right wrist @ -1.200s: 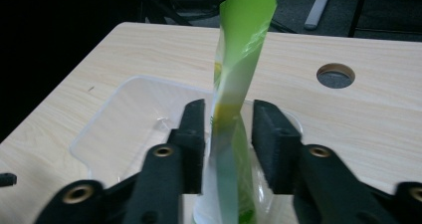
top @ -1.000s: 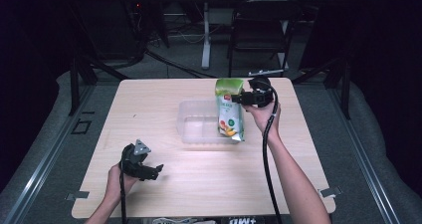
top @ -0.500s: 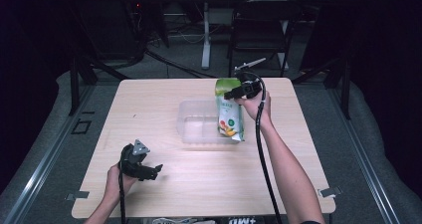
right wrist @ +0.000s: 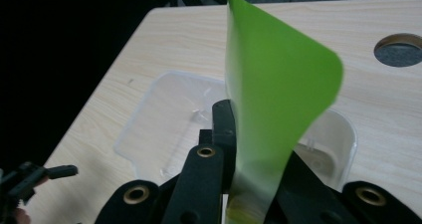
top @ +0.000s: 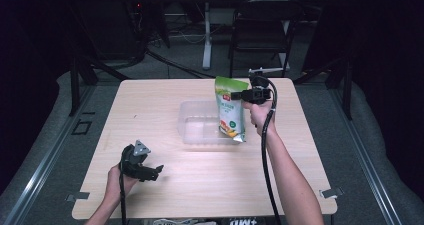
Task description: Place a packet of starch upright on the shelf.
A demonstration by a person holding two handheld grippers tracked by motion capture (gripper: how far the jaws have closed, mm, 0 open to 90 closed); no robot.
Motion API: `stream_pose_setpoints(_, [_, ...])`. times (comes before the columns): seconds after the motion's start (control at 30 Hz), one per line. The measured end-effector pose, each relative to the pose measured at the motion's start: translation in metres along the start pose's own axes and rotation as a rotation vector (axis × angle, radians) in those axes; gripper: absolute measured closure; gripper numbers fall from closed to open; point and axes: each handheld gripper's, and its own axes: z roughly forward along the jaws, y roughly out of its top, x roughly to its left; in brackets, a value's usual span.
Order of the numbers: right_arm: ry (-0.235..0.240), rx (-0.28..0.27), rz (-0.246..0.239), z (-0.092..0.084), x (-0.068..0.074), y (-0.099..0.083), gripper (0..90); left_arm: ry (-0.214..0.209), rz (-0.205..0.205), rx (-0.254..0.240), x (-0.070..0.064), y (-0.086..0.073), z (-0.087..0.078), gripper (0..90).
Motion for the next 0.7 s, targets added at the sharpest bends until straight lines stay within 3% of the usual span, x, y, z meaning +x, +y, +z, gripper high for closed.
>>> stream_pose_setpoints(0.4, [0.036,-0.128,-0.036,-0.031,0.021,-0.008,90.0,0.004,0.004,-0.002,-0.001,0.000,0.000,6.2])
stream_pose_setpoints(0.7, [0.051,-0.221,-0.004,-0.042,0.024,-0.005,90.0,0.006,0.000,-0.001,-0.001,0.000,0.000,6.2])
